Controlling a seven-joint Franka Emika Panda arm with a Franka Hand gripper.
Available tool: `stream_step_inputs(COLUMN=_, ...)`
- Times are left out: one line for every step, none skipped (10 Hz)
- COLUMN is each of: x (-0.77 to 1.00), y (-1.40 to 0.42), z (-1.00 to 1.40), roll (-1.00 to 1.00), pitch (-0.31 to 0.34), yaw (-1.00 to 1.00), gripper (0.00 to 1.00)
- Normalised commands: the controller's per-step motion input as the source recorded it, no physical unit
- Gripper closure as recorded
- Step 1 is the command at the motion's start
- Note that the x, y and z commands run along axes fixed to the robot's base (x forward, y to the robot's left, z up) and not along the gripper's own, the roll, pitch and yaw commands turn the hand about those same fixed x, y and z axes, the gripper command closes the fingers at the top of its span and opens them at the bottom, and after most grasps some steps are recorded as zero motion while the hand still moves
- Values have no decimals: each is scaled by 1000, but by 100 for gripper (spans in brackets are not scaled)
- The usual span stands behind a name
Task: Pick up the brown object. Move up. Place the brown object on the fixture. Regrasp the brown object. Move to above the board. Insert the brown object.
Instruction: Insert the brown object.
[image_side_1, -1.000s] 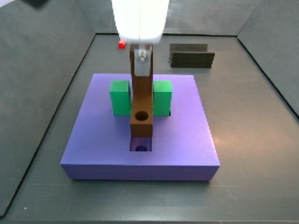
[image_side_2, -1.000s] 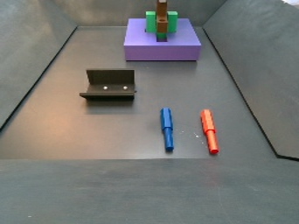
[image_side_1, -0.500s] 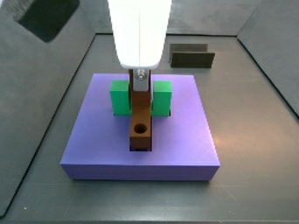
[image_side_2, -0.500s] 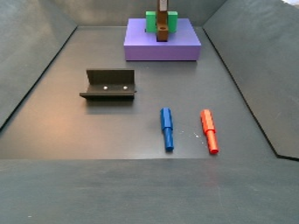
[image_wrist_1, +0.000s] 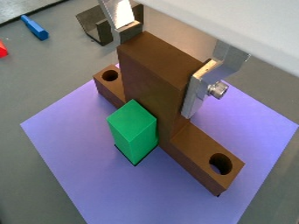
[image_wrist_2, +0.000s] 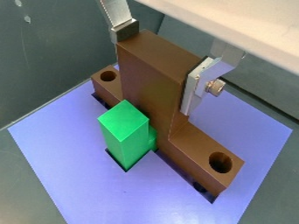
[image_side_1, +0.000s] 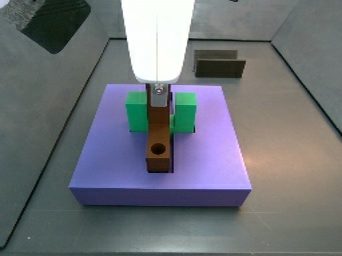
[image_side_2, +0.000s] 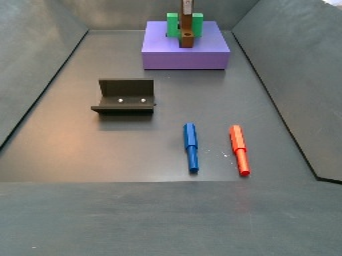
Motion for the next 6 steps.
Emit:
stream_step_inputs(x=166, y=0, z=-426, roll=-137, pitch=0, yaw=0, gripper=100)
stream_step_inputs(x=143, y=0, z=-357, roll=-150, pitch=0, yaw=-31, gripper=100)
stream_step_inputs(x=60, y=23, z=-317, roll=-107, pitch=0, yaw=-71, gripper=100)
stream_step_inputs(x=0, y=46, z=-354, roll=-114, pitch=-14, yaw=-169, gripper=100)
stream_step_inputs(x=0, y=37, z=-389, roll=-163, pitch=-34, yaw=-129, gripper=100)
stream_step_inputs(x=0, y=11, z=-386, roll=-133, pitch=-36, yaw=-109, gripper=100)
